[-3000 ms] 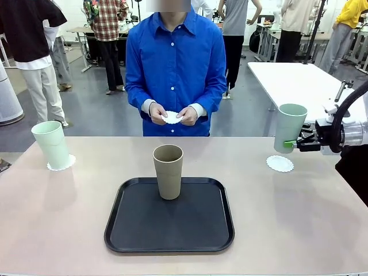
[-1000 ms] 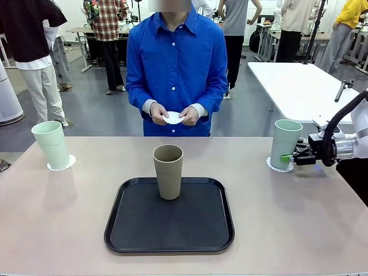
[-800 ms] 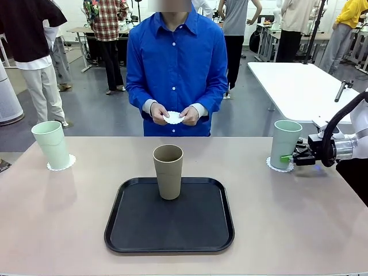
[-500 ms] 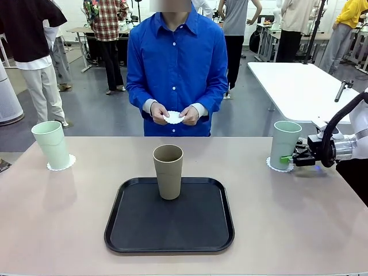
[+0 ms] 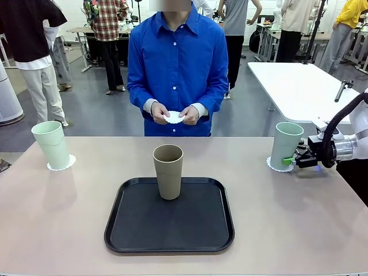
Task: Place coasters on the table and set cups on them.
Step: Take one Reusable plastic cup from the Flat Tray and place it on a coaster set by the human.
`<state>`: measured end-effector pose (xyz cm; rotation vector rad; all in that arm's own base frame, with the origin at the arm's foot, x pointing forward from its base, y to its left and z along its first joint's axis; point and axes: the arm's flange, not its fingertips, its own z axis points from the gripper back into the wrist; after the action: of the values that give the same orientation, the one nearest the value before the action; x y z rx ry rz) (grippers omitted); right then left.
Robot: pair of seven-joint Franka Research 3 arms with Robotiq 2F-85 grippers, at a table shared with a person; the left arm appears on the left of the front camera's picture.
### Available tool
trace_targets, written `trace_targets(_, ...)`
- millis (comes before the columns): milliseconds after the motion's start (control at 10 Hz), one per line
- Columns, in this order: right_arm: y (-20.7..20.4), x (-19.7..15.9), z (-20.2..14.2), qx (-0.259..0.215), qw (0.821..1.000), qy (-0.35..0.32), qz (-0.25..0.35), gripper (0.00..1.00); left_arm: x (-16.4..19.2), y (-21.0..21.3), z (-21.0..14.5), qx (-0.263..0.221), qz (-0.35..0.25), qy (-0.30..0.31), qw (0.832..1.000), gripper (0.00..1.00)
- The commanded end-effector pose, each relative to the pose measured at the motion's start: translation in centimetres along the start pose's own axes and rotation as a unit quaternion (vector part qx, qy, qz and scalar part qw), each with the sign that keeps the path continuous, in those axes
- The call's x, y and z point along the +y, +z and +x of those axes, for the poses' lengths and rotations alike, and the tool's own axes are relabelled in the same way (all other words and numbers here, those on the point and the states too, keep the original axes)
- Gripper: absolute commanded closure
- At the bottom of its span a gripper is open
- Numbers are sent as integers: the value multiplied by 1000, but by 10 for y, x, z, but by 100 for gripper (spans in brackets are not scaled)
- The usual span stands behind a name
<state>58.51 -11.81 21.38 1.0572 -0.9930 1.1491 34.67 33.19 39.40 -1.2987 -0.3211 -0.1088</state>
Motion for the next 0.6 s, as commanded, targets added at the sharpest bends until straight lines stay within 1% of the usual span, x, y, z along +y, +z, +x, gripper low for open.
trace_targets(0, 2, -8, 0, 4, 1000, 1, 16, 0, -2, 1, -2, 2, -1, -6, 1000, 0)
trace_targets(500, 3, -10, -1, 3, 1000, -1, 16, 0, -2, 1, -2, 2, -1, -6, 1000, 0)
